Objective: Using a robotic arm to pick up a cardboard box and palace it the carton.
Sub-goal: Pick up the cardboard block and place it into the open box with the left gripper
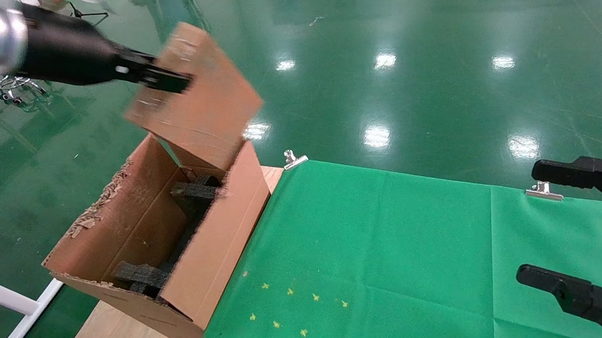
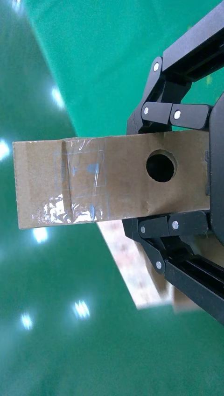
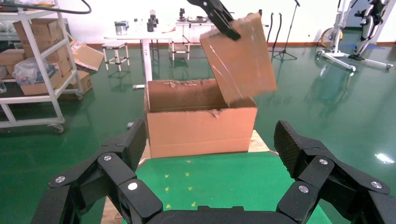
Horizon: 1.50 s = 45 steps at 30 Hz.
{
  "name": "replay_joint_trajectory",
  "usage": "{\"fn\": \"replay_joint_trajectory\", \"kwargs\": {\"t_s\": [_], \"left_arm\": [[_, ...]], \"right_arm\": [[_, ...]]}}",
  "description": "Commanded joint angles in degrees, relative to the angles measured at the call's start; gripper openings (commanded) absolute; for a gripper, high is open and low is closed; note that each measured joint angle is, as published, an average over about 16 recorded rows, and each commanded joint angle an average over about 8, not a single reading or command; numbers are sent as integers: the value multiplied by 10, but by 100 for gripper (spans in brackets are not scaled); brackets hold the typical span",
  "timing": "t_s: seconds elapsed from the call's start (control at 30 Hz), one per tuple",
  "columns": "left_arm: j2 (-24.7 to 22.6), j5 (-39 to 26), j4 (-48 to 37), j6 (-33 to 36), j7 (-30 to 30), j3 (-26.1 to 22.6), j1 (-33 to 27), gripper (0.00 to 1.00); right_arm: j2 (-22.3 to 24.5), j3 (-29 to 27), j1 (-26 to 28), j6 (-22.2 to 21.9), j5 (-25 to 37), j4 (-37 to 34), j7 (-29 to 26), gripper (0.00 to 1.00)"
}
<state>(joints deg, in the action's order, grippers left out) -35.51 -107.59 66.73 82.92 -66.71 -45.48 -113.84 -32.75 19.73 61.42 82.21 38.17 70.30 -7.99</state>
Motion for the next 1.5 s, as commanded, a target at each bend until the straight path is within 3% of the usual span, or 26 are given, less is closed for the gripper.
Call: {"fn": "replay_joint_trajectory", "kwargs": {"t_s": [0.03, 0.5, 1.0, 1.5], "left_arm": [[15, -11, -19, -3, 22, 4, -14, 0], [17, -69, -203, -62, 157, -36, 40, 0], [-32, -119, -370, -105, 178, -69, 68, 0], [-88, -128, -522, -147, 200, -77, 81, 0]], "right_arm": [[0, 0, 0, 0, 0, 0, 0, 100], [0, 0, 0, 0, 0, 0, 0, 100], [0, 0, 0, 0, 0, 0, 0, 100], [0, 0, 0, 0, 0, 0, 0, 100]]}}
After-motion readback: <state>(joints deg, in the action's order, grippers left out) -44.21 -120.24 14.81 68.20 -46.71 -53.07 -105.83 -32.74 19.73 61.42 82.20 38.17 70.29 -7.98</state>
